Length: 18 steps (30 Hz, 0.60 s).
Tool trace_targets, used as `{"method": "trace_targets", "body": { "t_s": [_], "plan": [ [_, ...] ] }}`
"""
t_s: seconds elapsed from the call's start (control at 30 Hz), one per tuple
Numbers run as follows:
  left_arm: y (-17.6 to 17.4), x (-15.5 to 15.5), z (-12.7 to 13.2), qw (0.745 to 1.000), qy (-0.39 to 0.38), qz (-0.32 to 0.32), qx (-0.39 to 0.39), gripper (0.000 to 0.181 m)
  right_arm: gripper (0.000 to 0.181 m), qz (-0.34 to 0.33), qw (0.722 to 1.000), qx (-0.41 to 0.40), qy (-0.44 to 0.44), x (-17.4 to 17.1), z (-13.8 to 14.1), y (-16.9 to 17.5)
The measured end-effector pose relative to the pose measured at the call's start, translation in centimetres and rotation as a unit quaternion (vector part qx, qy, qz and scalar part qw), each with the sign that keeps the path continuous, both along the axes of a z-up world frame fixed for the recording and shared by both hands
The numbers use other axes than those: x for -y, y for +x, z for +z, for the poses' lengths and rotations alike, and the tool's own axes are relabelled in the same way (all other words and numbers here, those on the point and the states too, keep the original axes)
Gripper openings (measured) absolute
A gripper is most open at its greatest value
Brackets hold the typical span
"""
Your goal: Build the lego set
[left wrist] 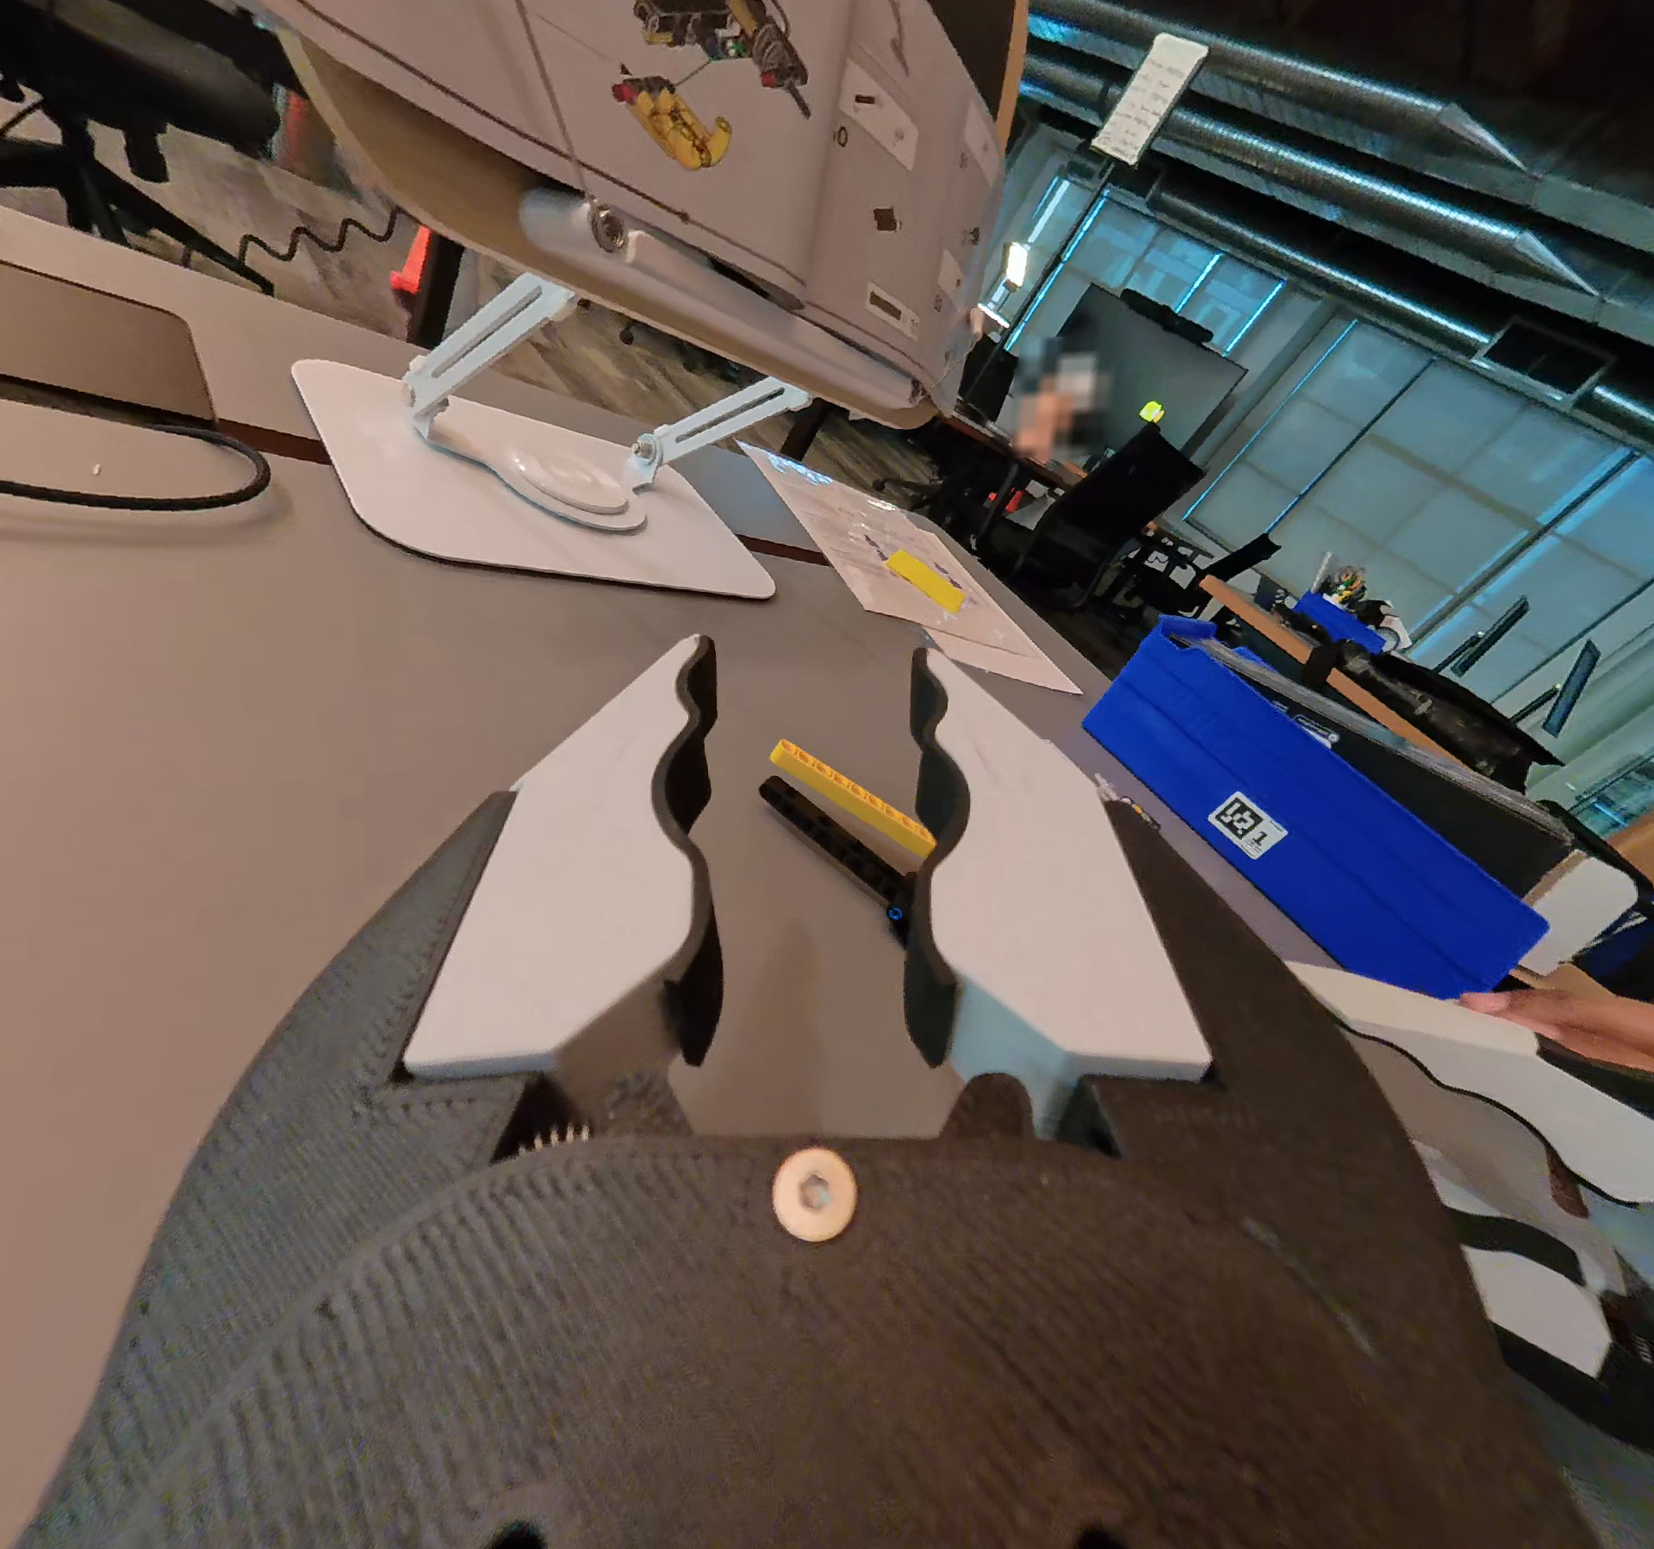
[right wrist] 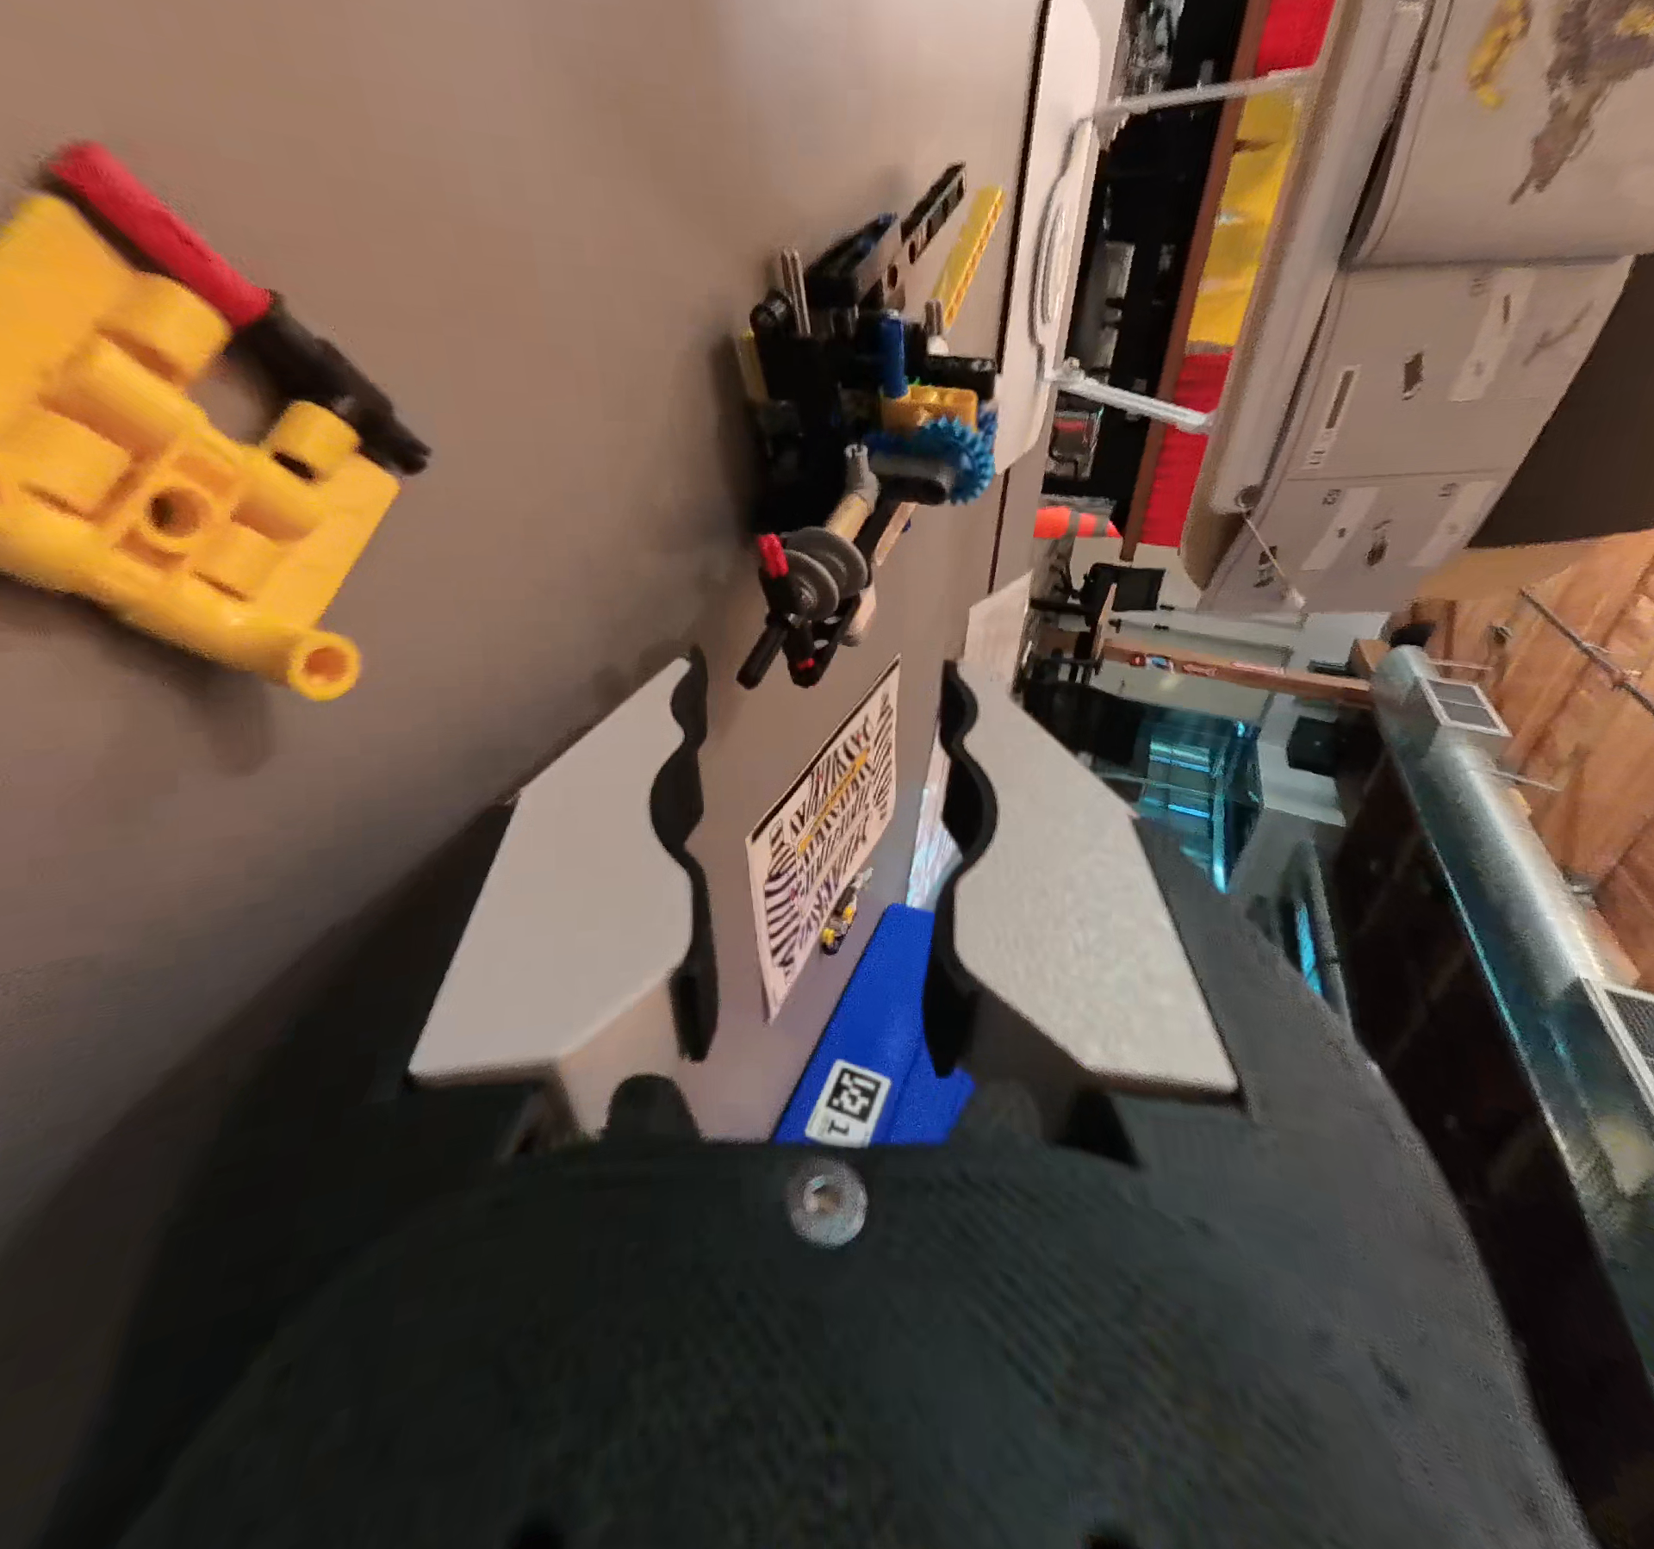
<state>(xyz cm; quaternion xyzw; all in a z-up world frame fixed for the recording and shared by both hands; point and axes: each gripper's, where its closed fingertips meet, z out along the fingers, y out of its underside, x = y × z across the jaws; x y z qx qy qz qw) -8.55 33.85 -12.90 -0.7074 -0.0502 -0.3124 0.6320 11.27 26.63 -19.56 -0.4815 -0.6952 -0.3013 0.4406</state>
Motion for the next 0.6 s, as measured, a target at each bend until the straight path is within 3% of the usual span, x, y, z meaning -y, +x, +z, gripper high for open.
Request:
{"method": "trace_targets", "body": {
  "t_s": [0.13, 0.27, 0.6],
  "plan": [
    [0.1, -0.2, -0.3, 1.0, -0.008, -0.007, 0.01, 0.042, 0.049, -0.019, 1.0, -0.011, -0.002, -0.9, -0.3, -0.6],
    [0.3, -0.5, -0.6, 1.0, -0.012, -0.011, 0.01, 0.042, 0.024, -0.022, 1.0, -0.013, -0.012, -1.3, -0.7, -1.6],
    [-0.6, -0.7, -0.5, 0.999, -0.016, -0.006, 0.044, 0.042, 0.019, -0.11, 0.975, -0.144, -0.127, -2.4, 0.9, -1.7]
  ]
}}
